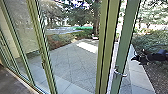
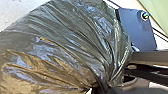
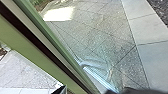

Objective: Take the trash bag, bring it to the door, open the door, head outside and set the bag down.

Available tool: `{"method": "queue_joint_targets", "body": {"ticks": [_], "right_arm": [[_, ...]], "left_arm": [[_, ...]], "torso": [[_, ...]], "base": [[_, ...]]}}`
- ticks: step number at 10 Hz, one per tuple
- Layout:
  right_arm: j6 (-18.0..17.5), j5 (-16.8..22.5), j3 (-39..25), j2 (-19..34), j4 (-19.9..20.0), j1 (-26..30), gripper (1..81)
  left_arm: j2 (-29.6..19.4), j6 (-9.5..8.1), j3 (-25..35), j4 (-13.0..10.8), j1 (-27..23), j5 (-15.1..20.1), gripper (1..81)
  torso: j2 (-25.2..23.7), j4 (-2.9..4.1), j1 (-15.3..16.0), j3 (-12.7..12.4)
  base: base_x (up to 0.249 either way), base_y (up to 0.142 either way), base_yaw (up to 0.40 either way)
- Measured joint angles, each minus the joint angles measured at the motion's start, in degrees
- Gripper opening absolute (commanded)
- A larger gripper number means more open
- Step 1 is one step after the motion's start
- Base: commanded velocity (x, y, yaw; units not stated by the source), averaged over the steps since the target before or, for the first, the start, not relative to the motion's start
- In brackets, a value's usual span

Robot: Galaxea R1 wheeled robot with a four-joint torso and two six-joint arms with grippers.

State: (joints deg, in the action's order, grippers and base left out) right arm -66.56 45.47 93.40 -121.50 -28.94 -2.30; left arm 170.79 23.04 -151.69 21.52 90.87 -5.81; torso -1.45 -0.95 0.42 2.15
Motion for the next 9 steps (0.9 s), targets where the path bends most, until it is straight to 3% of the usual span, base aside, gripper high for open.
{"method": "queue_joint_targets", "body": {"ticks": [1, 5, 9], "right_arm": [[1.73, 1.33, 0.01, -0.09, -1.95, 1.04, 81.1], [5.95, 2.38, 0.06, 1.38, -7.39, 1.15, 81.1], [10.73, 1.85, 1.8, 1.88, -11.63, -1.66, 81.1]], "left_arm": [[0.0, 0.02, 0.0, 0.12, 0.0, -0.07, 1.0], [0.46, 0.02, -0.02, 0.34, 0.15, 0.11, 1.0], [0.66, -0.17, -0.02, 0.37, 0.45, 0.12, 1.0]], "torso": [[0.0, -0.18, 0.0, -0.7], [-0.02, -2.56, -0.05, -3.62], [-0.02, -2.65, -0.09, -3.8]], "base": [[0.0, 0.0, 0.0], [0.0, 0.0, 0.0], [0.0, 0.0, 0.0]]}}
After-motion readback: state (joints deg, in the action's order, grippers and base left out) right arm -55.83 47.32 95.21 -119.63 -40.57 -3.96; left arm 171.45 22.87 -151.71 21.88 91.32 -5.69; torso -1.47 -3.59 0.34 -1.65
